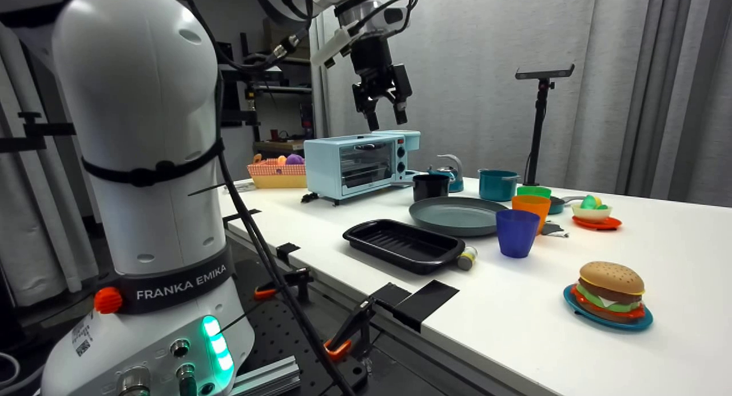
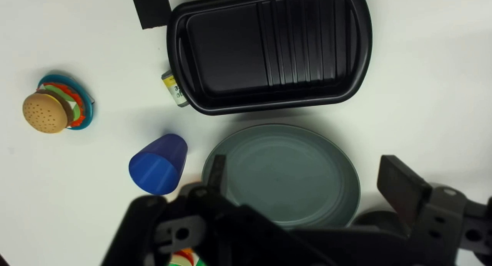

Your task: Move the objects from the orange cup to the gray plate

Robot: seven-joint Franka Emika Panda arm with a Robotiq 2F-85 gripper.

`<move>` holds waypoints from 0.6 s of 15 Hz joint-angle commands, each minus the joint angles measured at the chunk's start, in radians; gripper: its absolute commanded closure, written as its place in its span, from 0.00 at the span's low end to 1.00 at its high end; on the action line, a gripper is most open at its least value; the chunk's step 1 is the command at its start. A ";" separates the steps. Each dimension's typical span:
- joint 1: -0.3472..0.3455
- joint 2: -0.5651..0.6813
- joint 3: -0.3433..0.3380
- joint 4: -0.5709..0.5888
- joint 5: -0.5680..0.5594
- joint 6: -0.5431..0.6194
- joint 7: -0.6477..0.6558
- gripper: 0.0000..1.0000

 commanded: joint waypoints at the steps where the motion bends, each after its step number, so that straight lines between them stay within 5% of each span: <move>1: -0.015 0.048 0.010 0.018 -0.047 -0.002 0.099 0.00; 4: -0.020 0.070 0.017 0.023 -0.064 -0.007 0.185 0.00; 9: -0.172 0.323 -0.121 0.136 -0.206 0.143 0.185 0.00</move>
